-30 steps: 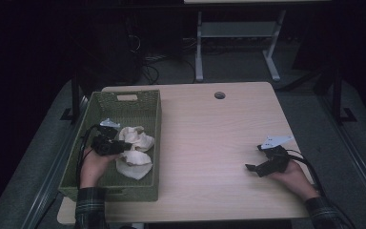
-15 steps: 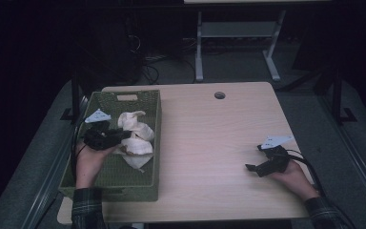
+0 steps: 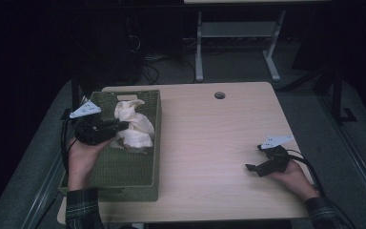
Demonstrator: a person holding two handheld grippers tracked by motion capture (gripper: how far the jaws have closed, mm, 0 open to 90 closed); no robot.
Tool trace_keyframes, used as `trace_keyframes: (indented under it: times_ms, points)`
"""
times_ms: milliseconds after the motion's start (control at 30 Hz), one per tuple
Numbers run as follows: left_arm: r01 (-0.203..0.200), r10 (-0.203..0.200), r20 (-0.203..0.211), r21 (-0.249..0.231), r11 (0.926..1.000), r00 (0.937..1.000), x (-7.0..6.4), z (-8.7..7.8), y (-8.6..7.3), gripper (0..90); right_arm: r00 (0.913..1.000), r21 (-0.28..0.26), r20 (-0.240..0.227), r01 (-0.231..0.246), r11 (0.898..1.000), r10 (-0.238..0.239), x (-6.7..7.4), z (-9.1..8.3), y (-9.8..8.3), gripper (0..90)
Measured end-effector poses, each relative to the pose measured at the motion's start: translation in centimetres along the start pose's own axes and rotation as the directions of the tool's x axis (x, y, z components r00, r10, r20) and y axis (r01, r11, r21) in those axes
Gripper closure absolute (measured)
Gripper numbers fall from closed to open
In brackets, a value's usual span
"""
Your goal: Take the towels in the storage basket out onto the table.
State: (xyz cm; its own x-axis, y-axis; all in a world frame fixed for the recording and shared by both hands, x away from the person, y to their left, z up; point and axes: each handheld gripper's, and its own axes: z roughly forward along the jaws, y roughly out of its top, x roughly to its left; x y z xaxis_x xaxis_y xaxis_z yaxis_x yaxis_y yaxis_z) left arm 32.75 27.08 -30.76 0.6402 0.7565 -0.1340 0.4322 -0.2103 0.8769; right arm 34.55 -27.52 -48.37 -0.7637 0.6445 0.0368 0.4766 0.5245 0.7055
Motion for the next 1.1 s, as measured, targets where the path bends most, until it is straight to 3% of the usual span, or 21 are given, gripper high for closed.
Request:
trace_keyframes:
  times_ms: [367, 700, 933, 1100]
  points:
    - [-0.049, 0.056, 0.089, -0.074, 0.9960, 0.9944, -2.6, 0.1, 2.8, 76.6, 1.0000, -0.001, 0.001, 0.000, 1.000, 0.000, 0.0, 0.0, 0.0, 2.6]
    - [-0.106, 0.123, 0.147, -0.116, 0.9875, 0.9815, -5.2, 1.6, 5.1, 77.1, 1.0000, -0.001, 0.001, 0.000, 1.000, 0.000, 0.0, 0.0, 0.0, 2.6]
    - [-0.125, 0.150, 0.199, -0.131, 0.9835, 0.9684, -6.8, 3.2, 6.0, 77.5, 1.0000, -0.002, 0.002, -0.001, 1.000, 0.001, 0.0, 0.0, 0.0, 2.7]
    - [-0.157, 0.183, 0.244, -0.121, 0.9801, 0.9524, -8.6, 4.6, 6.5, 77.7, 1.0000, -0.002, 0.001, -0.001, 1.000, 0.001, 0.0, 0.0, 0.0, 2.7]
